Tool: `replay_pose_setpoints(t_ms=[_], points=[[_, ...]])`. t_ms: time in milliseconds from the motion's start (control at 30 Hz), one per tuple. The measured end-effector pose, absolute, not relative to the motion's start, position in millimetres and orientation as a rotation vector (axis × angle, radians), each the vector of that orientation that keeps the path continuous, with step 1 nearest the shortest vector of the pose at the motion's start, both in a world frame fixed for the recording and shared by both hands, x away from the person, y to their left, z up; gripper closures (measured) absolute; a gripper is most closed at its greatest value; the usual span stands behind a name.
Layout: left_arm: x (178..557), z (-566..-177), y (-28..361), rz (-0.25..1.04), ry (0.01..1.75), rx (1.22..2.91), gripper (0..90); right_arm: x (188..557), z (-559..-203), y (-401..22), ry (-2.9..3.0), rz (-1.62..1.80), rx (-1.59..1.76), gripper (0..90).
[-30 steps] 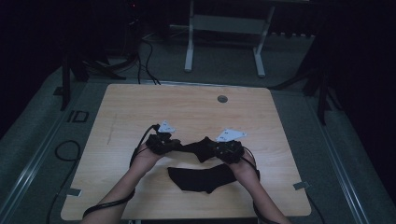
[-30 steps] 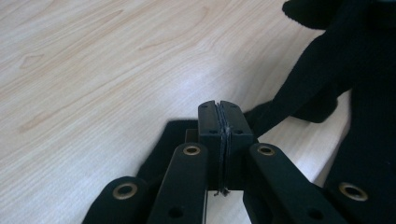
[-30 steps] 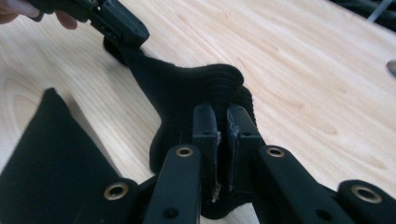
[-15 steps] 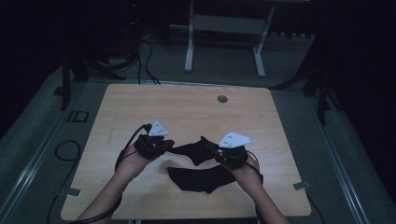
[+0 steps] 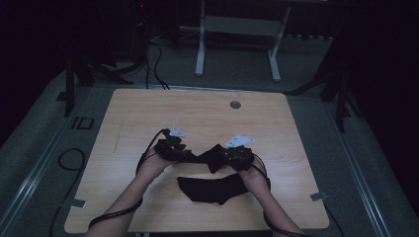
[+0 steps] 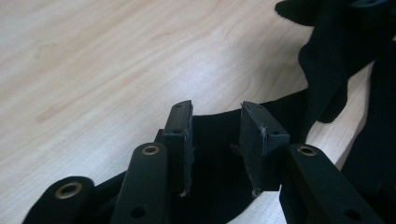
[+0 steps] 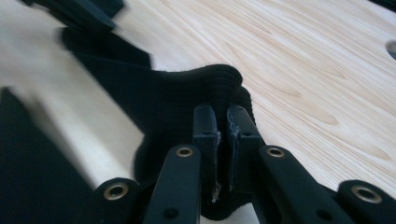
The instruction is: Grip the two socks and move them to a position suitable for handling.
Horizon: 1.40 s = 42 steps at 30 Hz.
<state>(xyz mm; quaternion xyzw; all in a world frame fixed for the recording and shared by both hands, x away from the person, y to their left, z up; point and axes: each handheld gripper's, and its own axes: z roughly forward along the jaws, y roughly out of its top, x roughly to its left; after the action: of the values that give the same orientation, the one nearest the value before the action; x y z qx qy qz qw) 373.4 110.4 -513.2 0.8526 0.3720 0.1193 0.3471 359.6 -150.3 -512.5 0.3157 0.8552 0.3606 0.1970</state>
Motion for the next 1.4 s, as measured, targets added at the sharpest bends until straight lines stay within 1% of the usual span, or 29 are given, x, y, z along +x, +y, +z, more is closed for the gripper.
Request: replay_pose_setpoints(t_ms=[33, 133, 233, 267, 300, 400, 467, 500, 533, 633, 667, 767, 833, 867, 900, 933, 1100, 1167, 1233, 1267, 1300, 1400], points=[[372.5, -512.5, 111.8, 0.303, 0.965, 2.207, 61.8, 363.0, -514.2, -151.0, 2.39, 1.001, 0.896, 83.6], [368.1, -510.5, 116.5, 0.305, 0.931, 2.203, 60.9, 373.9, -520.3, -152.9, 2.367, 0.962, 0.954, 83.6], [364.2, -510.6, 120.7, 0.265, 0.913, 2.205, 56.9, 382.7, -525.5, -154.1, 2.362, 0.921, 0.995, 83.6], [364.2, -510.6, 120.7, 0.265, 0.913, 2.205, 51.9, 382.7, -525.5, -154.1, 2.362, 0.921, 0.995, 83.6], [361.9, -511.5, 120.7, 0.256, 0.913, 2.219, 51.9, 387.3, -527.9, -154.4, 2.366, 0.896, 1.006, 83.6], [352.7, -514.7, 115.9, 0.296, 0.847, 2.27, 47.0, 396.3, -531.9, -154.8, 2.37, 0.868, 1.039, 83.5], [347.6, -517.7, 112.3, 0.307, 0.816, 2.286, 46.8, 399.3, -533.1, -154.4, 2.374, 0.857, 1.046, 83.5], [345.4, -519.4, 110.1, 0.315, 0.794, 2.313, 45.4, 399.8, -533.3, -154.3, 2.372, 0.859, 1.047, 83.5], [343.1, -521.5, 107.8, 0.341, 0.776, 2.34, 44.6, 400.3, -533.4, -154.0, 2.368, 0.856, 1.055, 83.5], [340.7, -529.2, 102.1, 0.376, 0.753, 2.372, 44.7, 401.8, -532.7, -153.3, 2.369, 0.857, 1.056, 83.5], [341.2, -531.9, 100.3, 0.405, 0.758, 2.384, 45.5, 401.9, -532.4, -152.8, 2.371, 0.857, 1.057, 83.5], [343.6, -537.0, 98.1, 0.415, 0.765, 2.39, 56.4, 401.9, -531.6, -152.2, 2.37, 0.859, 1.051, 83.5], [347.5, -541.3, 98.3, 0.425, 0.788, 2.383, 56.4, 401.8, -531.0, -152.1, 2.37, 0.862, 1.053, 83.5], [348.4, -541.7, 99.4, 0.436, 0.793, 2.377, 72.2, 401.2, -529.3, -152.3, 2.366, 0.869, 1.046, 83.5], [349.4, -541.3, 101.1, 0.435, 0.816, 2.359, 82.6, 400.9, -528.7, -152.4, 2.364, 0.874, 1.047, 83.5], [350.1, -539.6, 103.5, 0.42, 0.83, 2.345, 88.5, 400.4, -527.4, -153.8, 2.364, 0.879, 1.043, 83.5], [342.7, -518.7, 111.9, 0.414, 0.818, 2.296, 89.0, 397.2, -523.7, -157.7, 2.354, 0.903, 1.04, 83.6], [340.0, -506.7, 115.7, 0.347, 0.828, 2.263, 89.0, 395.4, -521.6, -160.3, 2.349, 0.922, 1.035, 83.5], [335.1, -494.5, 117.1, 0.335, 0.808, 2.268, 88.9, 392.6, -519.4, -162.0, 2.349, 0.931, 1.032, 83.5], [334.3, -488.8, 118.4, 0.258, 0.794, 2.27, 88.8, 391.1, -518.4, -163.0, 2.353, 0.94, 1.023, 83.5], [330.2, -478.7, 119.1, 0.217, 0.778, 2.259, 88.7, 386.1, -516.3, -164.1, 2.361, 0.95, 1.008, 83.5], [329.2, -472.1, 119.0, 0.222, 0.774, 2.278, 88.6, 377.9, -514.2, -164.7, 2.372, 0.963, 0.985, 83.5]])
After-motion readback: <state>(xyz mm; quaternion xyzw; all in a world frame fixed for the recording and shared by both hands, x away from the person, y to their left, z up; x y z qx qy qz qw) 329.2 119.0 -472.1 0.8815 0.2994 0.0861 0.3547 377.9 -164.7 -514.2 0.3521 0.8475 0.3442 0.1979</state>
